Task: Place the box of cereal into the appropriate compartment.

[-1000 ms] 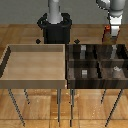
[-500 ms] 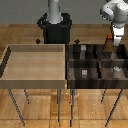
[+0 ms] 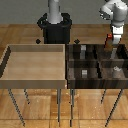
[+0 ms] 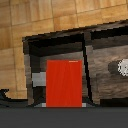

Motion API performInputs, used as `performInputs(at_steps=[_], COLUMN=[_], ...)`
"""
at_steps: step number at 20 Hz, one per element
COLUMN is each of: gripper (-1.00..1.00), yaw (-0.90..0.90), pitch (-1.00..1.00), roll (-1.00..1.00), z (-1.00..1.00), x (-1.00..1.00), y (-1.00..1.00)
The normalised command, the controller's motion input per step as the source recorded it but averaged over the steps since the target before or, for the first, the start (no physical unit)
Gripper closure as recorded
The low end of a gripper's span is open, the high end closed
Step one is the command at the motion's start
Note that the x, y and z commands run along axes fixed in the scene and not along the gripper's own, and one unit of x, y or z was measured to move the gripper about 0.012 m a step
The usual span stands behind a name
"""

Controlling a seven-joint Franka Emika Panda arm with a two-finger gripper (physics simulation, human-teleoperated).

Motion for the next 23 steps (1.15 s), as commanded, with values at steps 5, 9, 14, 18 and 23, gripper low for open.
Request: performInputs(at_steps=[5,9,14,18,23], gripper=[1.0,1.0,-1.0,-1.0,-1.0], yaw=[0.0,0.0,0.0,0.0,0.0], pitch=[0.0,0.0,0.0,0.0,0.0], roll=[0.0,0.0,0.0,0.0,0.0], z=[-1.0,-1.0,-0.2,0.0,0.0], x=[0.0,0.0,0.0,0.0,0.0], y=[0.0,0.0,0.0,0.0,0.0])
